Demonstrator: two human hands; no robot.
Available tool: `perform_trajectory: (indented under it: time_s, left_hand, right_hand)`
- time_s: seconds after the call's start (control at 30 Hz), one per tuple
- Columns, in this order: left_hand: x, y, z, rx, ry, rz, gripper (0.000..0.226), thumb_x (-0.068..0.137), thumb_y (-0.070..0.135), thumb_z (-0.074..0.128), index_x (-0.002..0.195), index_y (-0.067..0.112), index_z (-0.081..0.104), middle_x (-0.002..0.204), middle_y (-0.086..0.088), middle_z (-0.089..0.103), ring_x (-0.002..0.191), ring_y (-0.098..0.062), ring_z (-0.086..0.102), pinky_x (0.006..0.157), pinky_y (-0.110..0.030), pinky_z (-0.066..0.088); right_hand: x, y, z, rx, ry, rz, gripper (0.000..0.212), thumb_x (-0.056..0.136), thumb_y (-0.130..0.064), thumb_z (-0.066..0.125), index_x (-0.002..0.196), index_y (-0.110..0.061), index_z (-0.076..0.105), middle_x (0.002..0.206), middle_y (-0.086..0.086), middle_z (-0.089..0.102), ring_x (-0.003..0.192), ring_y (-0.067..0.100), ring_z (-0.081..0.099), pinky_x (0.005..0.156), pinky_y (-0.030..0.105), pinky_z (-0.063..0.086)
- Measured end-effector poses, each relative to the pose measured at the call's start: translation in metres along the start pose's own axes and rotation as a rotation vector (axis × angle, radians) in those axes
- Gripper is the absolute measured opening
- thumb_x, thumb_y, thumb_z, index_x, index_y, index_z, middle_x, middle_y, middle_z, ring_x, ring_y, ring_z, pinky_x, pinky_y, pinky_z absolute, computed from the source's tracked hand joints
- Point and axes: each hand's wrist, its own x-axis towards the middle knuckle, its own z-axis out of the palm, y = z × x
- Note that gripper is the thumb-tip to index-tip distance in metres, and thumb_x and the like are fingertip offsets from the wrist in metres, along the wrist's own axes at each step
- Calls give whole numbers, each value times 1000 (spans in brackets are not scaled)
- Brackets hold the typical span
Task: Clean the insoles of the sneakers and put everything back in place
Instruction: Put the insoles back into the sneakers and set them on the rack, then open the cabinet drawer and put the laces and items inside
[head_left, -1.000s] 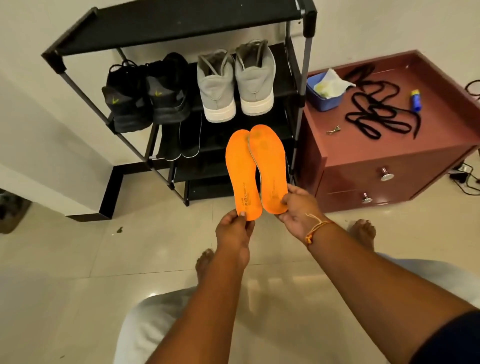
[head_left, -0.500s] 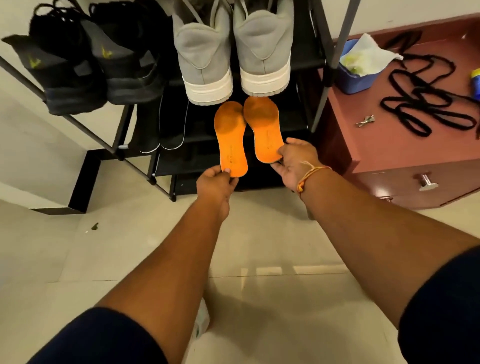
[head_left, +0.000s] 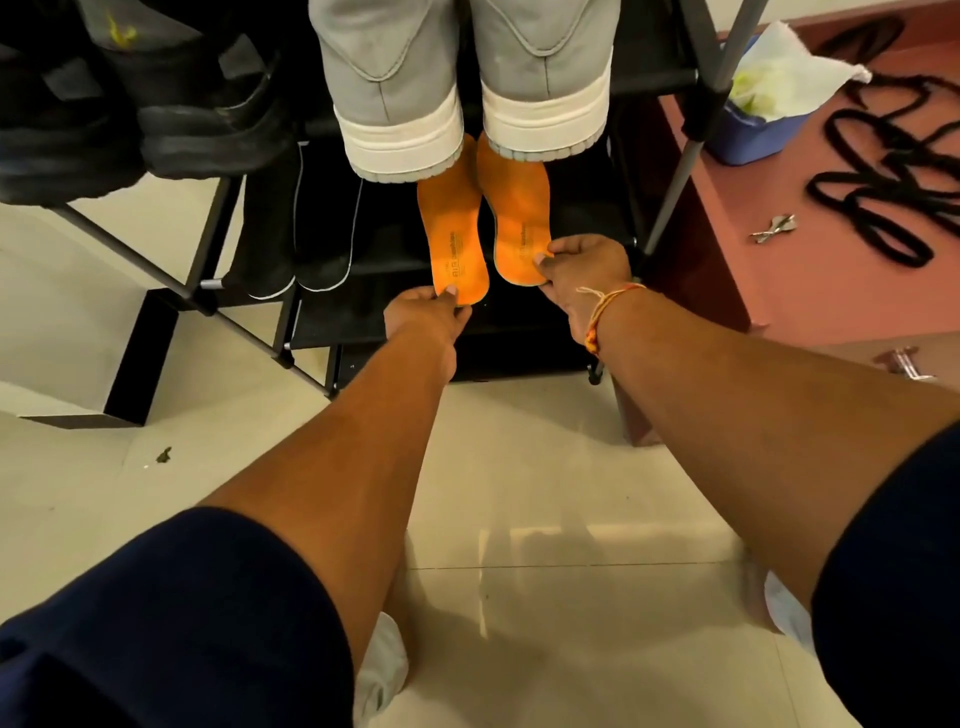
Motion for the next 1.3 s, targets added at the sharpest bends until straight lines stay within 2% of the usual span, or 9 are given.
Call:
perform_trajectory:
  time_s: [0.1, 0.27, 0.47, 0.6, 0.67, 0.77, 0.87, 1.03, 1.3]
  left_hand:
    - [-6, -5, -1, -3, 56, -25, 33, 98, 15, 65, 129, 7, 59, 110, -9, 70, 98, -20, 72, 94, -32, 57]
    - [-39, -20, -14, 47, 57, -50, 22, 96, 32, 65, 104, 12, 61, 92, -6, 68, 86, -15, 70, 87, -32, 60]
    - [-121, -41, -37, 308, 23, 0, 12, 94, 20, 71, 90, 10, 66, 82, -11, 68, 70, -16, 64, 74, -31, 62]
    - [-193, -36, -39, 436, -39, 151, 21, 98, 30, 64, 85, 13, 66, 75, -6, 70, 68, -18, 68, 74, -36, 62]
    - [-229, -33, -42, 556, -76, 289, 19, 102, 27, 57, 91, 16, 68, 82, -3, 73, 80, -18, 72, 82, -40, 61]
    - [-268, -26, -47, 790, -141, 529, 28, 101, 19, 55, 128, 16, 63, 119, -4, 70, 114, -21, 65, 96, -33, 52]
    - [-318, -12, -50, 902, -169, 651, 51, 99, 26, 62, 147, 16, 46, 144, -5, 55, 132, -23, 52, 107, -37, 46]
    - [-380, 1, -58, 1037, -176, 835, 66, 96, 35, 66, 152, 15, 36, 151, -7, 44, 140, -27, 40, 109, -42, 42]
    - [-439, -16, -72, 1204, -222, 973, 80, 93, 46, 67, 155, 16, 26, 159, -6, 32, 145, -27, 29, 110, -48, 43]
  right_hand:
    - [3, 5, -1, -36, -11, -6, 19, 82, -14, 80, 97, -19, 69, 98, 7, 72, 89, 23, 71, 81, 42, 62]
    - [-23, 14, -14, -131, 86, -69, 34, 82, -34, 77, 111, -21, 64, 104, 8, 71, 92, 24, 67, 87, 46, 58]
    - [-109, 17, -55, -249, 24, -131, 17, 80, -19, 76, 80, -29, 62, 95, 2, 73, 92, 23, 71, 87, 45, 59]
    - [-180, -8, -90, -354, 14, -247, 13, 83, -27, 78, 84, -27, 65, 82, -4, 71, 82, 15, 69, 77, 36, 60]
    - [-219, -23, -110, -458, 6, -348, 11, 88, -32, 72, 84, -23, 67, 77, -6, 68, 77, 13, 66, 71, 29, 55]
    - [-261, -43, -131, -587, 15, -454, 17, 93, -36, 64, 82, -23, 65, 69, -9, 62, 71, 13, 61, 66, 27, 48]
    - [-306, -60, -154, -663, 14, -542, 17, 95, -37, 61, 102, -22, 67, 87, -3, 70, 84, 17, 65, 74, 32, 53]
    - [-367, -75, -189, -801, 74, -643, 39, 96, -36, 59, 128, -14, 61, 121, 7, 65, 112, 25, 61, 90, 36, 51]
    - [-419, -70, -232, -853, 135, -610, 45, 95, -40, 58, 131, -12, 56, 126, 11, 60, 117, 29, 55, 94, 39, 48]
